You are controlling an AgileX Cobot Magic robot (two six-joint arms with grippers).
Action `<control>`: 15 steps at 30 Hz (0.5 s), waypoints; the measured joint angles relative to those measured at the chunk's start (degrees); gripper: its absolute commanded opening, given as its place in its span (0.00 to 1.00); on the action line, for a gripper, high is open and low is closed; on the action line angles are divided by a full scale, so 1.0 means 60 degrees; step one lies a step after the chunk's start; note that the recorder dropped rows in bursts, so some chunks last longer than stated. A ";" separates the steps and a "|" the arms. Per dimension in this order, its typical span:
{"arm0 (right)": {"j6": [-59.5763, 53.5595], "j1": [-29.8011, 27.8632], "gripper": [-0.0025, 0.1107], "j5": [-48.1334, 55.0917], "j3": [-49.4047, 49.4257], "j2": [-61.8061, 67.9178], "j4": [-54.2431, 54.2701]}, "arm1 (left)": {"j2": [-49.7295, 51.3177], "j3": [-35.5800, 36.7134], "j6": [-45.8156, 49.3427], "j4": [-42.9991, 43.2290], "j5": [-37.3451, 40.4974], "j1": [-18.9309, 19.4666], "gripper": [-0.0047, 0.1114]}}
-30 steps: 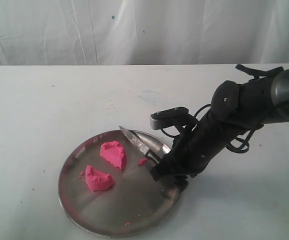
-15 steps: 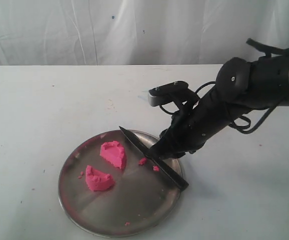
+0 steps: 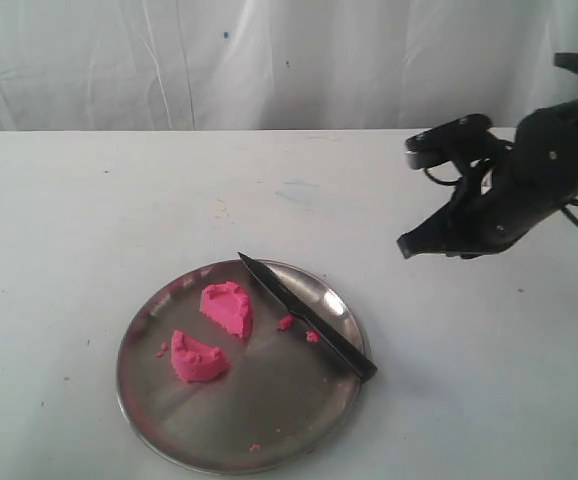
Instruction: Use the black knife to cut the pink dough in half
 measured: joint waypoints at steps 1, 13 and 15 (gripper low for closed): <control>0.0161 -0.0188 0.02 0.0000 0.0036 -0.0080 -0.0038 | 0.0000 0.0000 0.0000 0.0000 0.0000 0.0000 0.04; 0.0490 -0.0567 0.02 -0.1966 0.1025 -0.4797 -0.0192 | 0.0000 0.0000 -0.0004 0.0000 0.0000 0.0000 0.04; 0.0490 -0.0567 0.02 -0.2386 0.1388 -0.6029 -0.0363 | 0.0000 0.0000 -0.0004 0.0000 0.0000 0.0000 0.04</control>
